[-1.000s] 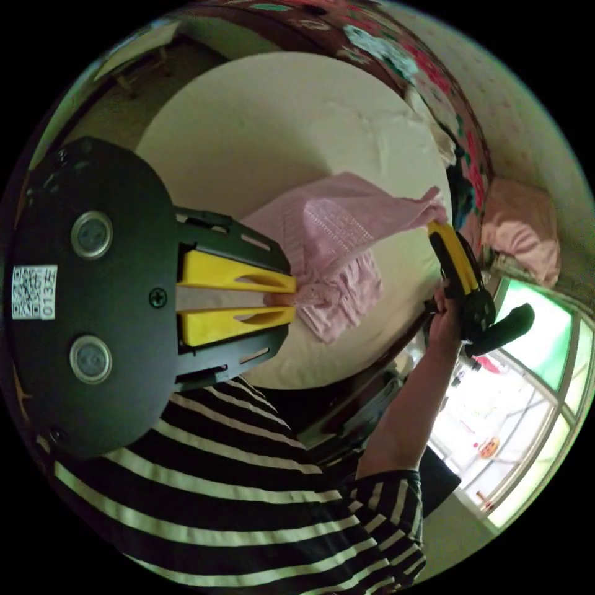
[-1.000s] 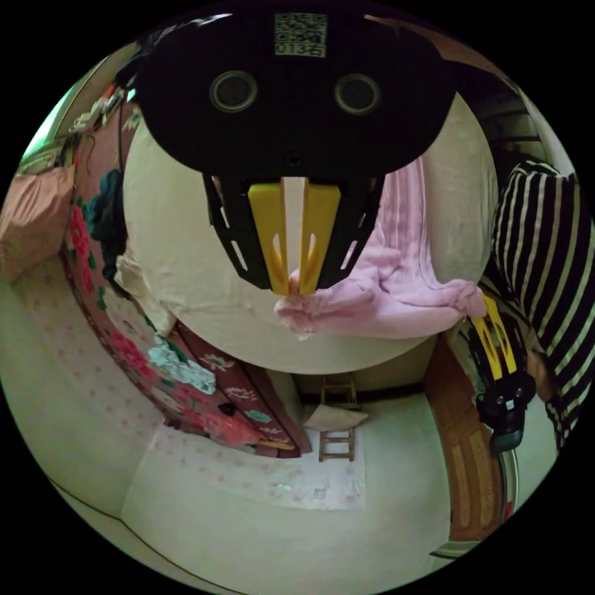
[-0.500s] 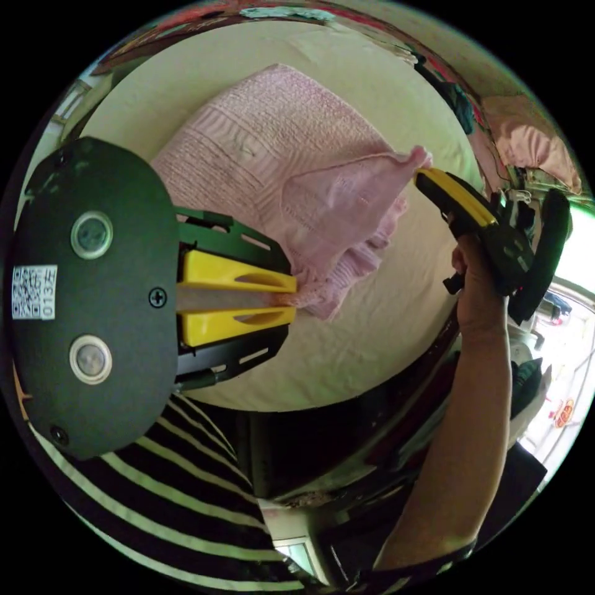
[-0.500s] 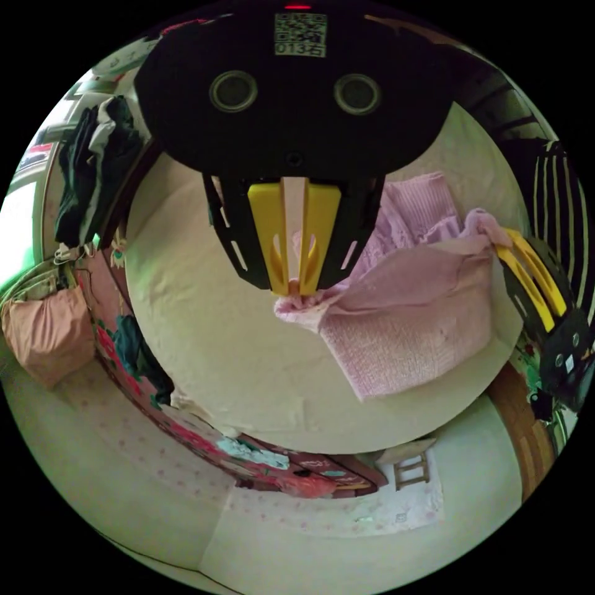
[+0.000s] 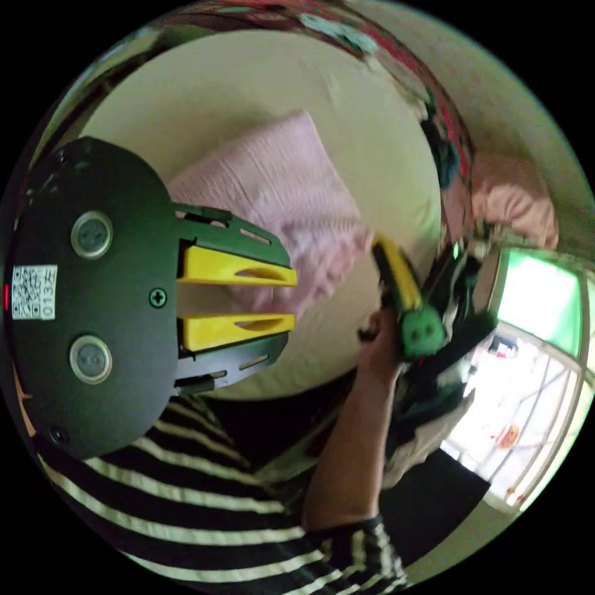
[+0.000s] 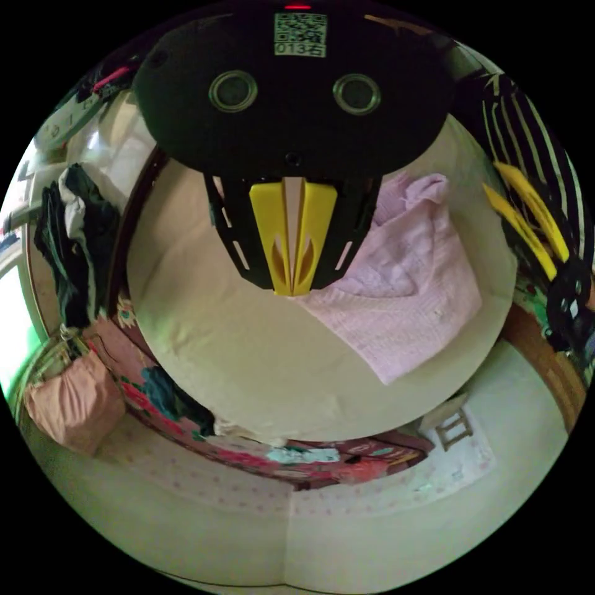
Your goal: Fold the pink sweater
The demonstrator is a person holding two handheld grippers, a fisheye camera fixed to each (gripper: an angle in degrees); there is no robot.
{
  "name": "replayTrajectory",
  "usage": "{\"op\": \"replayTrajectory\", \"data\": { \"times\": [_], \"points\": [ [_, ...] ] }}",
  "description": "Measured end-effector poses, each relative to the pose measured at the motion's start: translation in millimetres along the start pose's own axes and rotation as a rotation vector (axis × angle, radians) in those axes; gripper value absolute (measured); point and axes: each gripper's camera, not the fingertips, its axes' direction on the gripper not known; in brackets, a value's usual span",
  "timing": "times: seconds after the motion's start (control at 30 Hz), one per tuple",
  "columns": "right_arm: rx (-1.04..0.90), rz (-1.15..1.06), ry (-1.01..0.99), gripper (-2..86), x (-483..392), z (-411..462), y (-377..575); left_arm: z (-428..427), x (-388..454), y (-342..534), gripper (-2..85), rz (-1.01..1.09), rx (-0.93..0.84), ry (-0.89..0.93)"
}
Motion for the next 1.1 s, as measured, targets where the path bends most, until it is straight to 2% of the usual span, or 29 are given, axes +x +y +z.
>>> {"op": "replayTrajectory", "data": {
  "times": [0.1,0.2,0.27,0.33,0.37,0.47,0.6,0.63,0.7,0.73,0.77,0.83,0.93,1.03,1.1],
  "points": [
    [-0.002,-0.041,-0.031,0.2,-28,15,-1,2,-34,6,6.0,-0.134,-0.059,-0.175],
    [-0.164,-0.05,-0.001,0.2,-34,49,9,29,-56,3,2.7,-0.173,-0.189,-0.218],
    [-0.159,-0.024,-0.011,0.2,-25,51,22,45,-67,1,1.6,-0.199,-0.255,-0.154],
    [-0.197,0.05,-0.014,0.2,-16,36,23,41,-70,-2,1.1,-0.234,-0.23,-0.114],
    [-0.149,0.06,0.03,0.1,-16,15,28,32,-66,-3,0.8,-0.242,-0.214,-0.116],
    [-0.028,0.057,-0.061,0.1,-35,-39,49,2,-38,0,0.4,-0.171,-0.144,-0.263],
    [-0.01,-0.061,-0.142,0.0,-98,-65,74,4,-10,11,0.0,-0.019,-0.194,-0.421],
    [-0.062,-0.104,-0.133,0.0,-116,-59,80,9,-10,11,0.0,-0.004,-0.22,-0.424],
    [-0.19,-0.113,0.016,0.0,-126,-40,90,22,-17,10,-0.1,0.006,-0.27,-0.402],
    [-0.283,-0.083,0.145,0.0,-119,-26,101,23,-19,9,-0.1,-0.001,-0.269,-0.389],
    [-0.323,-0.023,0.144,0.0,-102,-20,113,25,-25,6,-0.1,-0.017,-0.272,-0.346],
    [-0.246,0.108,0.004,0.0,-75,-31,124,26,-34,2,-0.2,-0.042,-0.281,-0.291],
    [-0.262,0.199,0.099,0.1,-57,-54,123,17,-40,0,-0.2,-0.046,-0.268,-0.252],
    [-0.135,0.295,0.019,0.1,-51,-78,117,-10,-43,-1,-0.2,-0.086,-0.146,-0.245],
    [-0.083,0.279,0.044,0.2,-58,-75,112,1,-55,-2,0.0,-0.095,-0.221,-0.233]
  ]
}}
